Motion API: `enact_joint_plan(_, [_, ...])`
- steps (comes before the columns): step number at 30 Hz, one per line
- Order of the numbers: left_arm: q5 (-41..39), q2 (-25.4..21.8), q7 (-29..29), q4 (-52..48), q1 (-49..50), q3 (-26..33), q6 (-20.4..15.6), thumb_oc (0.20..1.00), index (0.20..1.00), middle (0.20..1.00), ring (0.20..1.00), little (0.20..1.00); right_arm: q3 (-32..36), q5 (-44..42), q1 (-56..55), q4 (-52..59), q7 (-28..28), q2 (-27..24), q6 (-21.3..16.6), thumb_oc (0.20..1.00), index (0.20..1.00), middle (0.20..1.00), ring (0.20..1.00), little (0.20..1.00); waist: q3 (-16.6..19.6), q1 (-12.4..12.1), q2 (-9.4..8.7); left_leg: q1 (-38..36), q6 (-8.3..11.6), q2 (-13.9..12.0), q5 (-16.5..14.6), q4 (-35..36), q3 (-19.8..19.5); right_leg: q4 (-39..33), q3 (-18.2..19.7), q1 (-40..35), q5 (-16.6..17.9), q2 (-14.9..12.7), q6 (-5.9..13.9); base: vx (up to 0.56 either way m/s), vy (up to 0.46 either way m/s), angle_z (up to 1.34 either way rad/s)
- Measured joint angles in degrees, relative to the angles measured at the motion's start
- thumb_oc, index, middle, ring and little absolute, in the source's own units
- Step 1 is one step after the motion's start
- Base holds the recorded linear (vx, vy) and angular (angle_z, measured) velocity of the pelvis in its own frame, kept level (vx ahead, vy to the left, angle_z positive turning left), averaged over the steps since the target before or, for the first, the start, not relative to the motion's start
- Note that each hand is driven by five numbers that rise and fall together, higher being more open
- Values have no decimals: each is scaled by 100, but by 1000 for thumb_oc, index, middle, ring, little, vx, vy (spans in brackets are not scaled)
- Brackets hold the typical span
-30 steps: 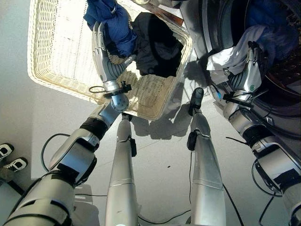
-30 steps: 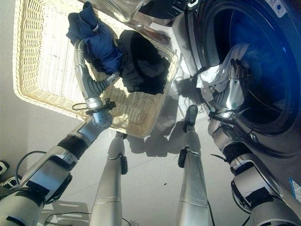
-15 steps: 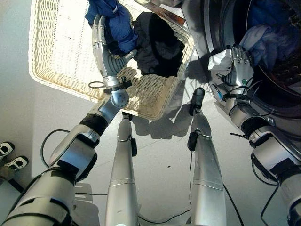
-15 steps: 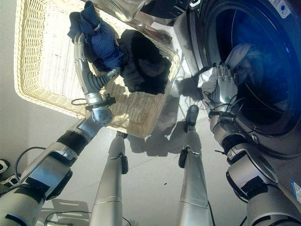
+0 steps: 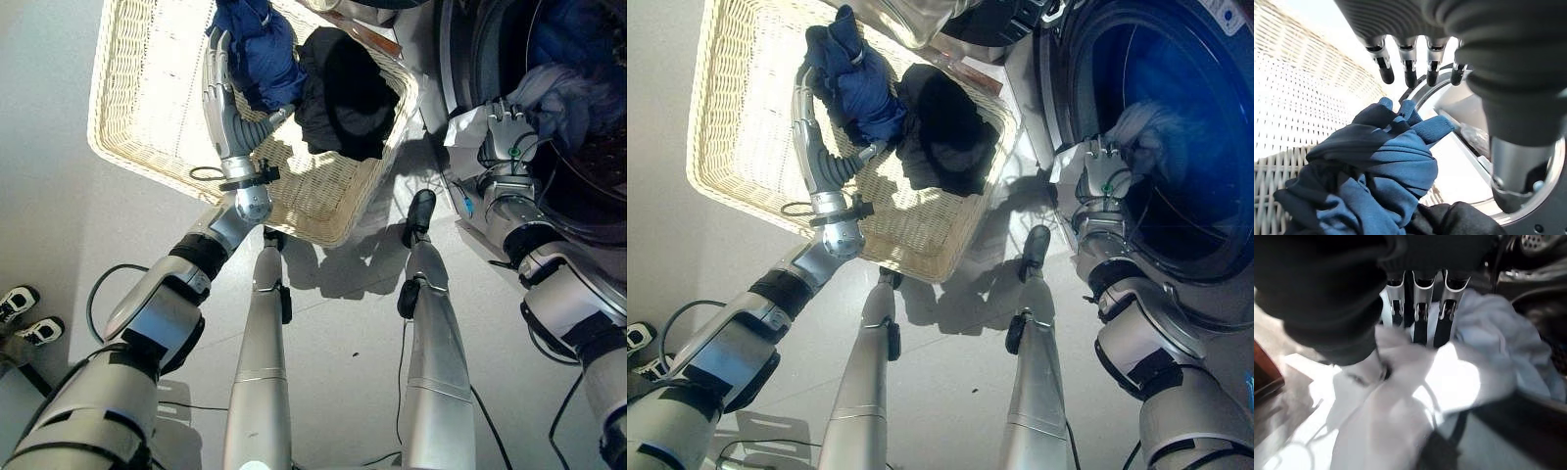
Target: Put the clothes into the washing machine.
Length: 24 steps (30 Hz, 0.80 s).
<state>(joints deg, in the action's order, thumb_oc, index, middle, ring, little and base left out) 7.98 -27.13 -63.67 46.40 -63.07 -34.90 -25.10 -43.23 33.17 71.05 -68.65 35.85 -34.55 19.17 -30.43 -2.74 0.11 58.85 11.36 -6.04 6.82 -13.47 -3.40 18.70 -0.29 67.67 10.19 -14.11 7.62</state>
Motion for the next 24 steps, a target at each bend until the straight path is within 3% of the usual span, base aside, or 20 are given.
enact_joint_plan(11, [-4,2,0,-19,18,8,-1,1000,1000,1000,1000,1000,147,-70,2,-40,82,-24,-62,200,200,200,200,200,1,-39,2,-1,23,8,17,-19,1,0,0,-3,17,-6,-22,0,0,0])
enact_joint_plan(16, [-7,2,0,-26,34,8,0,1000,1000,1000,1000,1000,335,-1030,-95,-35,431,-29,-438,200,200,200,200,200,0,-87,3,-1,21,8,19,-25,1,0,2,-2,1,-6,1,0,0,0])
enact_joint_plan(20, [-5,-18,3,-30,76,13,0,1000,1000,1000,1000,1000,1233,-3276,-199,89,916,-25,-1270,200,200,200,200,200,0,-119,3,-1,22,10,18,-35,-3,13,6,-3,2,-6,-2,2,-19,0])
enact_joint_plan(22, [4,-60,10,-39,144,21,-1,1000,1000,1000,1000,1000,2042,-4398,-277,85,1161,-62,-1560,200,200,200,200,200,0,-114,3,0,23,10,17,-44,-6,15,6,-7,12,-5,-17,-1,-58,0])
enact_joint_plan(24, [22,-106,21,-62,213,24,2,1000,1000,1000,1000,1000,2311,-5220,-327,87,1348,-244,-1778,200,200,200,200,200,-1,-109,2,4,23,9,16,-52,-10,13,6,-12,8,-4,-11,-7,-53,0])
